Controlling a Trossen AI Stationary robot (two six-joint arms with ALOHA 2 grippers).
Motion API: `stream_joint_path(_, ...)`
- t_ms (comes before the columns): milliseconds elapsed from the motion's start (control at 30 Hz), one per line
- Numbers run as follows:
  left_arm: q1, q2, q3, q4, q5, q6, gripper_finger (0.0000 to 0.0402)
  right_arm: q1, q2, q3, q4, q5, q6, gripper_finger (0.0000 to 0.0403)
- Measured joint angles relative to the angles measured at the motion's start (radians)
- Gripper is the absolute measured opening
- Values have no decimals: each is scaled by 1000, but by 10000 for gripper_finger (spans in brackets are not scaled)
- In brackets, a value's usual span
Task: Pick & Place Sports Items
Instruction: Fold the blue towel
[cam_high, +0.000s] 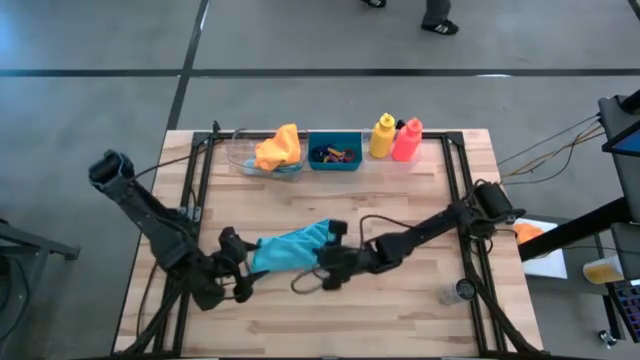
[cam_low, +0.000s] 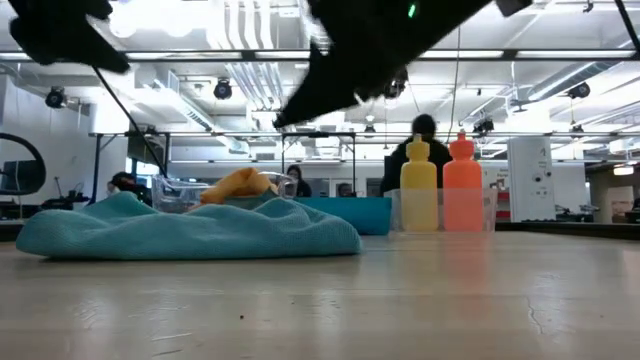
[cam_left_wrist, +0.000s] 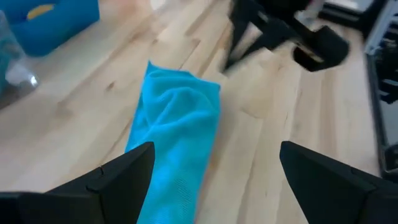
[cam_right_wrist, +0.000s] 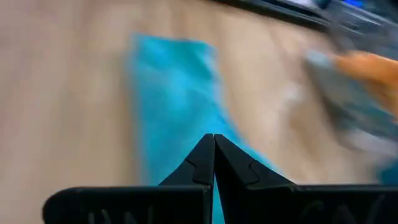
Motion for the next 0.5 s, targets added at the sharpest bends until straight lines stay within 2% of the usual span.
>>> stream_joint_path(100, -54, -48, 0, -45, -58, 6, 351, 23, 7, 0, 93, -103, -1, 8)
stream_joint_path(300, -135, -131, -1, -113, -94, -6, 351, 34, 39, 20, 215, -149, 5, 8)
stream_joint_path(500, -193, -162, -22, -114, -94, -49, 352, 55, 177, 210, 165, -152, -6, 8)
